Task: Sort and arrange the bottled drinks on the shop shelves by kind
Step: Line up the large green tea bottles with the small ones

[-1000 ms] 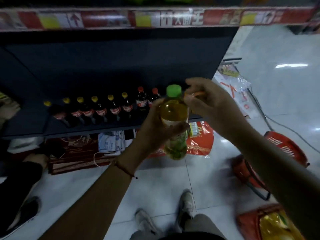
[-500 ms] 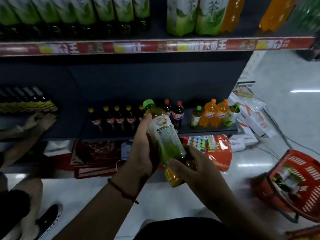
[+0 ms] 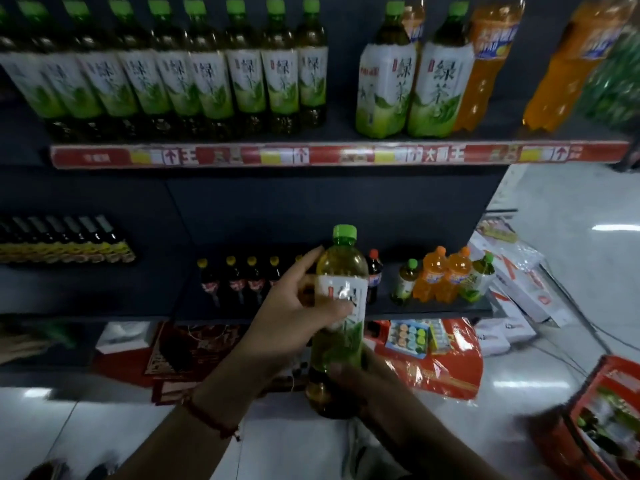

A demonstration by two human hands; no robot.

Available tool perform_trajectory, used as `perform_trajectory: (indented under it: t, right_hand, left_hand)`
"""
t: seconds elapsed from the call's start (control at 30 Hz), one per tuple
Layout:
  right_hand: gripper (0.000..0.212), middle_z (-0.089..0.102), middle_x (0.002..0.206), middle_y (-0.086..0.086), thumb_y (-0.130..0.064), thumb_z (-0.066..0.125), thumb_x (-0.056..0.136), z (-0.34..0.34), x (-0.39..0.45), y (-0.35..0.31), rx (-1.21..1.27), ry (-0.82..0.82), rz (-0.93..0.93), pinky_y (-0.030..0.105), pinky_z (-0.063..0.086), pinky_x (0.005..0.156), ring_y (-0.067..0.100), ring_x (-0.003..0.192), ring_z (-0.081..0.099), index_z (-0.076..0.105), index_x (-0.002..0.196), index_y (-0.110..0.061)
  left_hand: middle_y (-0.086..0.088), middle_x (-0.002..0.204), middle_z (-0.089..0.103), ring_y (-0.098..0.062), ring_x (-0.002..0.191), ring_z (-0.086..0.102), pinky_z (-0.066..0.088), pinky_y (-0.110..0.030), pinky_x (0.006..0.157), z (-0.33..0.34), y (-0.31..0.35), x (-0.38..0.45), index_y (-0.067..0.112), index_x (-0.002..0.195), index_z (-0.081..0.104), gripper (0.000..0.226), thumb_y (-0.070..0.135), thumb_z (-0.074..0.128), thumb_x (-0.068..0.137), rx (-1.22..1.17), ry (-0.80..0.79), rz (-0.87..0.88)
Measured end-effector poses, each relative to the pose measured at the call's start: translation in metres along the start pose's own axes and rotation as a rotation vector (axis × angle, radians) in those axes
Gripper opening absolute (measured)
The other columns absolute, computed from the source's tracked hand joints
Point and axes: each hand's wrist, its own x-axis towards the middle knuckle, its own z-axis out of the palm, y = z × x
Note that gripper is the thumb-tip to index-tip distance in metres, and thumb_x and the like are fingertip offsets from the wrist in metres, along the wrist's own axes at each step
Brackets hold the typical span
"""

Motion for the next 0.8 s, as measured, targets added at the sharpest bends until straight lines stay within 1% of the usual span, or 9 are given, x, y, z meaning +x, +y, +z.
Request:
perform_trajectory:
  t: [0.07, 0.13, 0.27, 0.33, 0.43, 0.53, 0.63, 0.73, 0.8]
  right_hand:
    - [0.053, 0.075, 0.096, 0.003, -0.004, 0.072, 0.075, -0.001, 0.012, -0.01, -0.035, 0.038, -0.081, 0.029, 0.057, 0.07, 0.017, 0.085, 0.072, 0.054, 0.121, -0.023]
    - [0.054, 0.072, 0.099, 0.008, 0.004, 0.07, 0.078, 0.0, 0.026, -0.027, -0.073, 0.071, -0.183, 0.03, 0.057, 0.067, 0.019, 0.082, 0.072, 0.052, 0.12, -0.023]
    - [0.054, 0.071, 0.086, 0.003, 0.002, 0.077, 0.073, 0.004, 0.057, -0.079, -0.231, 0.099, -0.389, 0.025, 0.054, 0.061, 0.018, 0.07, 0.067, 0.053, 0.116, -0.019]
    - [0.056, 0.072, 0.095, -0.001, -0.003, 0.08, 0.073, 0.004, 0.077, -0.11, -0.345, 0.129, -0.484, 0.028, 0.057, 0.068, 0.016, 0.084, 0.07, 0.055, 0.118, -0.025]
    - [0.059, 0.07, 0.106, -0.011, -0.023, 0.083, 0.07, 0.001, 0.109, -0.162, -0.565, 0.158, -0.609, 0.033, 0.057, 0.078, 0.01, 0.097, 0.068, 0.055, 0.119, -0.038]
    - [0.055, 0.069, 0.104, -0.013, -0.028, 0.083, 0.067, -0.006, 0.154, -0.217, -0.695, 0.253, -0.755, 0.031, 0.057, 0.079, 0.004, 0.096, 0.065, 0.058, 0.115, -0.039]
    - [0.051, 0.062, 0.105, -0.01, -0.037, 0.082, 0.061, -0.013, 0.205, -0.261, -0.853, 0.404, -0.87, 0.035, 0.056, 0.078, 0.007, 0.095, 0.062, 0.06, 0.107, -0.037]
    - [0.06, 0.056, 0.112, -0.013, -0.034, 0.084, 0.064, -0.02, 0.242, -0.284, -0.923, 0.566, -0.877, 0.024, 0.046, 0.084, 0.008, 0.103, 0.056, 0.056, 0.118, -0.033]
    - [0.072, 0.053, 0.126, -0.009, -0.033, 0.081, 0.07, -0.023, 0.259, -0.288, -0.976, 0.64, -0.904, 0.024, 0.042, 0.095, 0.012, 0.117, 0.051, 0.047, 0.133, -0.028]
  left_hand:
    - [0.012, 0.106, 0.072, -0.002, 0.096, 0.068, 0.056, -0.018, 0.07, -0.004, 0.009, 0.01, 0.037, 0.139, 0.043, 0.078, 0.007, 0.079, 0.077, 0.058, -0.001, 0.059]
    - [0.011, 0.111, 0.069, -0.002, 0.098, 0.068, 0.055, -0.017, 0.071, -0.011, 0.021, 0.025, 0.037, 0.141, 0.042, 0.08, 0.01, 0.081, 0.076, 0.079, 0.022, 0.124]
    - [0.015, 0.115, 0.068, -0.004, 0.105, 0.066, 0.056, -0.022, 0.079, -0.028, 0.055, 0.06, 0.041, 0.134, 0.043, 0.075, 0.008, 0.08, 0.078, 0.117, 0.056, 0.296]
    - [0.02, 0.116, 0.067, -0.001, 0.106, 0.065, 0.054, -0.019, 0.081, -0.037, 0.079, 0.082, 0.041, 0.134, 0.041, 0.075, 0.011, 0.08, 0.079, 0.193, 0.045, 0.385]
    - [0.03, 0.125, 0.058, 0.008, 0.115, 0.056, 0.049, -0.016, 0.091, -0.05, 0.118, 0.124, 0.052, 0.134, 0.033, 0.078, 0.033, 0.082, 0.077, 0.428, 0.07, 0.539]
    - [0.021, 0.142, 0.048, 0.003, 0.129, 0.045, 0.044, -0.03, 0.105, -0.06, 0.15, 0.176, 0.042, 0.145, 0.028, 0.086, 0.053, 0.078, 0.075, 0.702, 0.161, 0.674]
    - [0.01, 0.147, 0.045, -0.006, 0.133, 0.041, 0.04, -0.037, 0.109, -0.065, 0.172, 0.233, 0.032, 0.15, 0.024, 0.094, 0.063, 0.072, 0.075, 0.911, 0.258, 0.738]
    - [0.003, 0.149, 0.043, -0.014, 0.136, 0.038, 0.037, -0.042, 0.111, -0.067, 0.18, 0.284, 0.026, 0.151, 0.024, 0.097, 0.063, 0.07, 0.075, 1.013, 0.3, 0.71]
    - [-0.002, 0.153, 0.037, -0.015, 0.14, 0.03, 0.025, -0.036, 0.118, -0.064, 0.178, 0.308, 0.025, 0.15, 0.026, 0.092, 0.058, 0.071, 0.078, 1.045, 0.314, 0.721]
